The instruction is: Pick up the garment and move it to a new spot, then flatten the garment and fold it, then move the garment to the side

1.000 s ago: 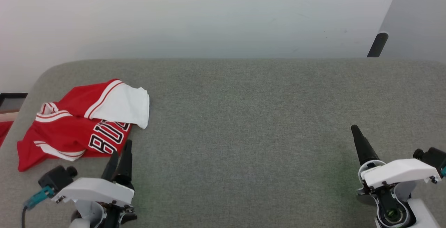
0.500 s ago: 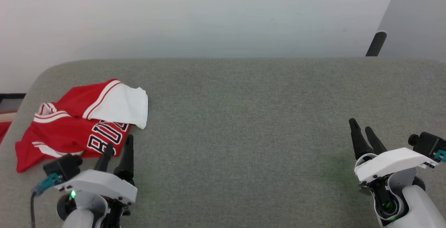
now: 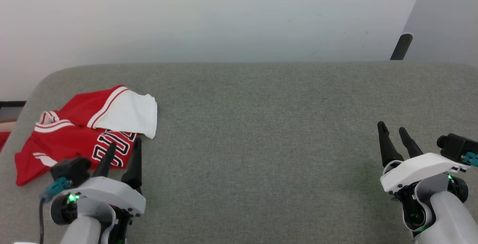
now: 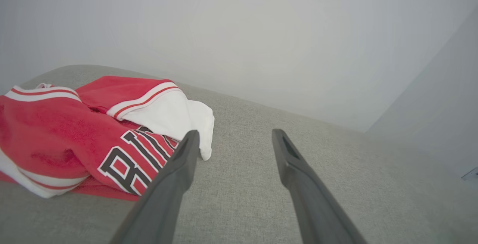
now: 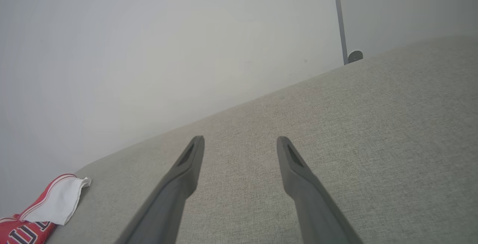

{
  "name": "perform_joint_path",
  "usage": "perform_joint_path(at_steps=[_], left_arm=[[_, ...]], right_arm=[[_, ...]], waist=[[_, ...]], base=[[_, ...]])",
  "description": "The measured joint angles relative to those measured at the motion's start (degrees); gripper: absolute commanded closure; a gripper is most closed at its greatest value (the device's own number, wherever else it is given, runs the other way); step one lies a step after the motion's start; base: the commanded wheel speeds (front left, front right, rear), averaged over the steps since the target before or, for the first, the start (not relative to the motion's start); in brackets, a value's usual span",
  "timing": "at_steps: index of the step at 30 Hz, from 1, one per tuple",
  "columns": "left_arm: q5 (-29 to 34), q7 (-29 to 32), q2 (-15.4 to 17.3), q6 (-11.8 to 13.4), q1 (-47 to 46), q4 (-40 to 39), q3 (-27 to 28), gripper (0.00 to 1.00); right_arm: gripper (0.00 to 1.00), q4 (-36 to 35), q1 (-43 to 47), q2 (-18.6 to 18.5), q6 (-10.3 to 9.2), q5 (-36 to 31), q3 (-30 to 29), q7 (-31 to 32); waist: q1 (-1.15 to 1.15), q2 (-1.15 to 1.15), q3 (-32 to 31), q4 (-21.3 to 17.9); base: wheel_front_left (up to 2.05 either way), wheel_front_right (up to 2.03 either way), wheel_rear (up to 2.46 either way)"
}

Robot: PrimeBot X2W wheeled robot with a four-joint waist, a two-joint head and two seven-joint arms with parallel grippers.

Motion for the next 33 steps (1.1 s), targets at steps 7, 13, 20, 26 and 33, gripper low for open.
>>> perform_joint_path(at_steps=[7,13,20,26,33], left_arm=[[4.24,-0.99,0.36,-0.16,-0.75,0.35,-0.1,0.0],[7.69,-1.8,0.67,-0.59,-0.89,1.12,-0.42,0.0],[9.76,-2.75,0.48,-1.18,-1.67,2.33,0.26,0.0],[12.39,-3.38,0.81,-1.65,-2.29,3.18,0.19,0.0],[14.39,-4.28,1.0,-2.08,-2.83,4.31,0.27,0.0]], right_arm=[[0.0,0.36,-0.92,-0.01,0.0,-5.56,-0.87,-0.68],[0.0,0.55,-1.13,0.05,0.0,-8.99,-1.0,-0.9],[0.0,1.01,-1.48,-0.01,0.01,-11.31,-0.97,-1.1],[0.0,1.38,-1.92,-0.38,0.0,-13.04,-1.02,-1.66],[0.0,2.03,-2.34,-0.71,0.01,-15.26,-0.85,-2.65]], waist=[[0.0,0.0,-0.21,-0.06],[-0.01,0.0,-0.3,-0.18],[0.0,0.0,-0.49,-0.34],[0.0,0.0,-0.69,-0.46],[0.0,0.0,-0.81,-0.76]], base=[[0.0,0.0,0.0],[0.0,0.0,0.0],[0.0,0.0,0.0],[0.0,0.0,0.0],[0.0,0.0,0.0]])
